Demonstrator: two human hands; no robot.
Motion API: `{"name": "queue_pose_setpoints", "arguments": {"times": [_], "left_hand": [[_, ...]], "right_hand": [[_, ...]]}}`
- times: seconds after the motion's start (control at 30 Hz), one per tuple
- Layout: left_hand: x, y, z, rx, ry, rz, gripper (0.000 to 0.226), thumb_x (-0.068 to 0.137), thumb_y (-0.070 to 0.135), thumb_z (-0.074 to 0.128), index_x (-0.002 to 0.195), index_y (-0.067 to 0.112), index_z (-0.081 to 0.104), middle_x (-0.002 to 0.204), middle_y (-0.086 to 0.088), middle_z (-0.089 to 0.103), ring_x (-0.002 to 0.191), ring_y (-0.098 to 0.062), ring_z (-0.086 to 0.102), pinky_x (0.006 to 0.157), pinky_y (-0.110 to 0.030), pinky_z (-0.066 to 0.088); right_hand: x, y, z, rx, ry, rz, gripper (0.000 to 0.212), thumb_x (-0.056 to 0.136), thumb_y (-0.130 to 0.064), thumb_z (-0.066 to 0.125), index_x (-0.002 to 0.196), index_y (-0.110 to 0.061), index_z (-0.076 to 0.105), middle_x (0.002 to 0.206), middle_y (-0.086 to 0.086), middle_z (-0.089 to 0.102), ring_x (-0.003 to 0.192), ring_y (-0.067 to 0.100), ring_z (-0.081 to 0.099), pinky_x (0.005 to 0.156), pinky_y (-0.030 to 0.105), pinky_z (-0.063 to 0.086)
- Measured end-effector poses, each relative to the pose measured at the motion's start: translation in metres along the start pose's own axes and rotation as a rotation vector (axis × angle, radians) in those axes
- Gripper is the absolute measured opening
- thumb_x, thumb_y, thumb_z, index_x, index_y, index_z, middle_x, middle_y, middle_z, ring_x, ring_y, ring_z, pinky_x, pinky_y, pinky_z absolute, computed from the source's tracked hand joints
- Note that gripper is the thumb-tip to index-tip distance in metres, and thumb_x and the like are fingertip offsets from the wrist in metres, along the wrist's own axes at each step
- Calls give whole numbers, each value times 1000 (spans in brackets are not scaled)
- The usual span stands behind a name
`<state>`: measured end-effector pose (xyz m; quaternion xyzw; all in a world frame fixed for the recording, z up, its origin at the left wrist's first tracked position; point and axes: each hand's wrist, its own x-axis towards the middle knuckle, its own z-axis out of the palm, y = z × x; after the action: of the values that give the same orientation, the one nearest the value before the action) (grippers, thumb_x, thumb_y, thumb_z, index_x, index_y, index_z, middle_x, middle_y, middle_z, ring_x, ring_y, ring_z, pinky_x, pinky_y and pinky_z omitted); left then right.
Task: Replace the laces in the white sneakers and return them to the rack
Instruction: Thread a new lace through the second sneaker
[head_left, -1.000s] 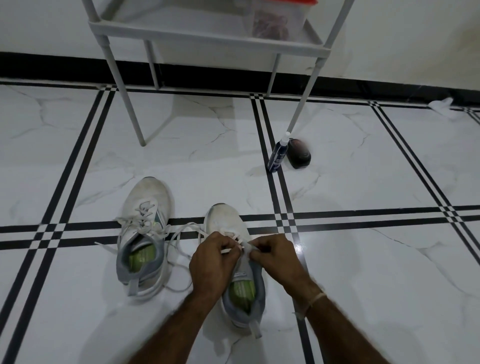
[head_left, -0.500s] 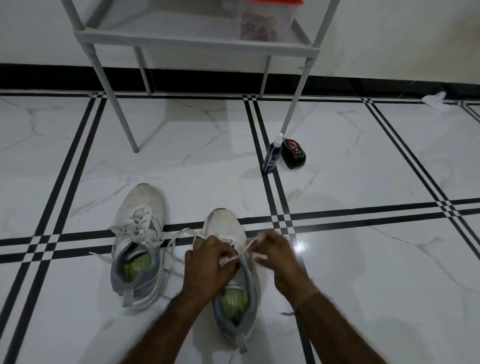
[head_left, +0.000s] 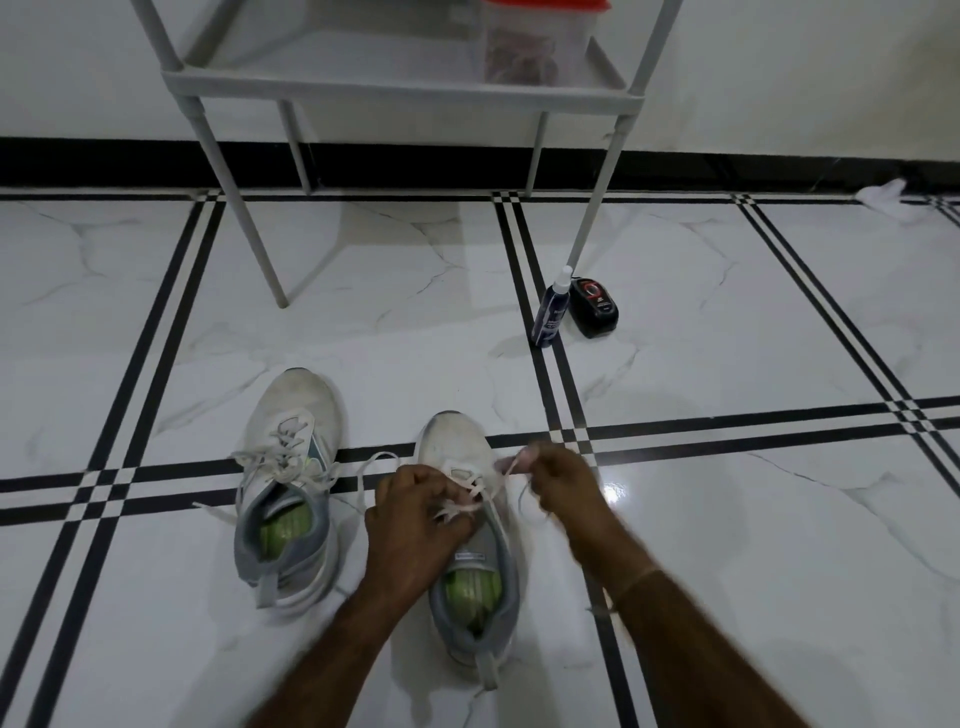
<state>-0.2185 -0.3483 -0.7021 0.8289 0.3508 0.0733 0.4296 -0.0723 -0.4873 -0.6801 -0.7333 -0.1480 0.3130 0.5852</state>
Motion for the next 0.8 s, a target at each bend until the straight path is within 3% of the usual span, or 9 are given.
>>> {"name": "queue_pose_setpoints", "arguments": {"times": [0.07,0.1,0.17,0.27,0.37,0.47,0.6,0.7,0.8], "left_hand": [[-4,-4,-2,-39,28,-25,37,65,50,86,92,40,63,109,21,51,104,-2,45,81,-27,37],[-6,-5,-3,-90,49,-55,47,62,50,86,99,39,58,111,17,49,103,-5,48,81,-28,42],[-11,-4,-2,-140,96,-107,62,60,48,87,107,36,49,116,13,41,102,-13,56,81,-32,50],[-19,1,0,-141,124,-136,63,59,53,85,103,36,43,112,10,48,95,-16,60,76,-36,54],[-25,3,2,-197,126,-172,55,58,61,81,94,38,46,101,10,62,88,-11,64,75,-38,56],[-26,3,-1,-221,109,-204,52,66,46,87,97,37,47,95,11,65,85,-11,65,75,-37,57],[-25,1,-5,-244,99,-202,32,78,28,82,96,27,57,78,5,68,73,-12,66,65,-30,52],[-31,-1,-2,-209,103,-115,14,87,28,72,79,23,61,70,5,66,67,-14,64,63,-35,51],[-36,-6,-1,-129,147,2,18,88,39,58,76,26,57,69,9,61,66,-13,60,60,-36,49]], "right_hand": [[6,-32,-26,592,165,134,25,107,-21,46,85,-13,55,65,0,63,46,6,39,49,20,34],[9,-43,-38,683,230,128,26,108,-25,44,85,-15,52,59,-3,53,45,7,35,49,22,32],[11,-49,-50,403,239,0,23,106,-30,53,89,-14,53,65,1,51,53,9,43,51,25,35],[0,-25,-23,-291,-44,-101,26,91,-44,73,102,-22,67,94,-8,70,81,4,66,69,24,55],[-6,9,8,-735,-144,-99,25,82,-52,78,87,-28,74,90,-10,74,86,4,68,80,31,56],[-4,9,11,-336,-40,-61,27,94,-36,69,80,-12,69,81,2,71,73,14,60,68,33,47],[6,-10,-11,378,137,169,18,104,-19,53,90,-13,61,100,7,77,50,6,38,46,17,30],[5,-12,3,307,71,260,27,109,-20,41,84,-16,51,73,4,66,45,5,34,43,19,25],[5,-10,9,107,158,171,29,109,-25,43,82,-17,49,69,1,53,55,10,41,48,22,32]]}}
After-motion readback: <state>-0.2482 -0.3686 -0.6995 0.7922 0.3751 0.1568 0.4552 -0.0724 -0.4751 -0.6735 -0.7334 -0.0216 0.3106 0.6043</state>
